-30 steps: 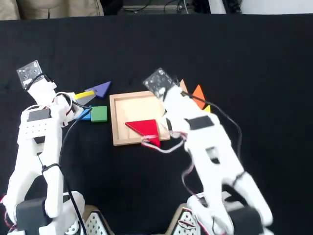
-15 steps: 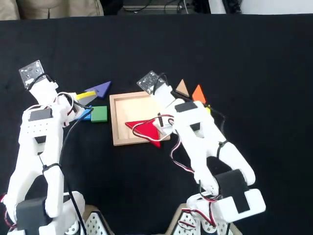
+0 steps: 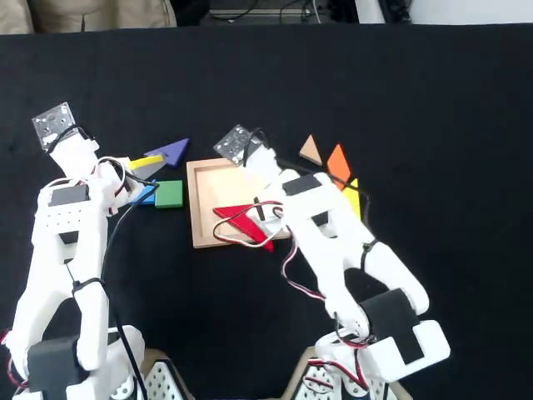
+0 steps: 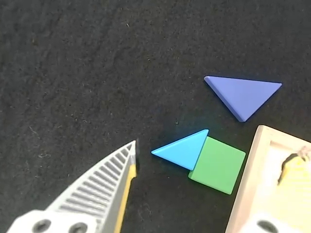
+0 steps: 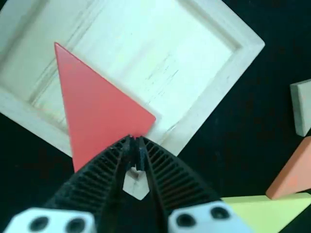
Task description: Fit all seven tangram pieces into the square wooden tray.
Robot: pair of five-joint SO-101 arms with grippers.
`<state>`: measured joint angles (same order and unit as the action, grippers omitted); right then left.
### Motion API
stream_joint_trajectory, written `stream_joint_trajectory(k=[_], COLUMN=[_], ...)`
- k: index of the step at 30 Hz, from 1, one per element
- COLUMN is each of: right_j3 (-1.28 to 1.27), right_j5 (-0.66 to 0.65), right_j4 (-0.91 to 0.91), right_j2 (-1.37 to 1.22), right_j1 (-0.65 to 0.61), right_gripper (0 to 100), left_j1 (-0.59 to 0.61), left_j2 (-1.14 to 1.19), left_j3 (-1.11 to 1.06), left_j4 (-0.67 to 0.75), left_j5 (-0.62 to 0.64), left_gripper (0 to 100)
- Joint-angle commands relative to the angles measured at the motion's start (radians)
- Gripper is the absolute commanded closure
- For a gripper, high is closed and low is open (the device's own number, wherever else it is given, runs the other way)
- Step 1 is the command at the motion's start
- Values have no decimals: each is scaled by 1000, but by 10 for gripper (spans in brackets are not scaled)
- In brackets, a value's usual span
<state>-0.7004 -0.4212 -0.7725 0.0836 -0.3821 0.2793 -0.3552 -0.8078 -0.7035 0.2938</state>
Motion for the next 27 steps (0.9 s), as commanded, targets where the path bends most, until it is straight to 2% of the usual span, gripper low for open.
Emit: stream_joint_trajectory(k=[1,11,18,22,27], right_j3=[59,170,219,225,265], right_j5=[9,9,-3,-74,-61], right_j4=[0,-8,20,14,12], right_j2=[-19,-186,-197,-182,-130], right_j1=[18,25,18,8,-38], right_gripper=[988,988,988,988,988], left_j1=[-10,-10,-12,-12,-12], left_j2=[-6,-6,-6,-6,-6], left_j3=[36,36,36,36,36], left_j4=[15,12,15,15,17], left_j5=[6,5,5,5,5], left_gripper=[562,562,562,562,562])
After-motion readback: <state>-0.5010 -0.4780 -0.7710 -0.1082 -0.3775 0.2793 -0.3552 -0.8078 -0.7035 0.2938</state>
